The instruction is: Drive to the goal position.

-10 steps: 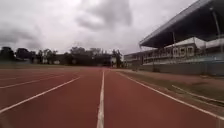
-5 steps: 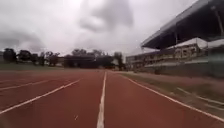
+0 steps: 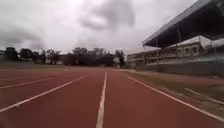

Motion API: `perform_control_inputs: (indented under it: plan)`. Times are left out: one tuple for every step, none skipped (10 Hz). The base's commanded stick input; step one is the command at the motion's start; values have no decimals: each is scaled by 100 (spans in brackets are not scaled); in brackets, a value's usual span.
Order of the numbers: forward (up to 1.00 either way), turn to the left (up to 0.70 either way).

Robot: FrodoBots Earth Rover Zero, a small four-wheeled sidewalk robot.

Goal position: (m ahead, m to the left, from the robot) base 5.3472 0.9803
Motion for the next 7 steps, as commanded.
perform_control_inputs:
  plan:
    - [70,0]
    - [70,0]
    - [70,0]
    - [70,0]
    - [70,0]
    - [70,0]
    - [70,0]
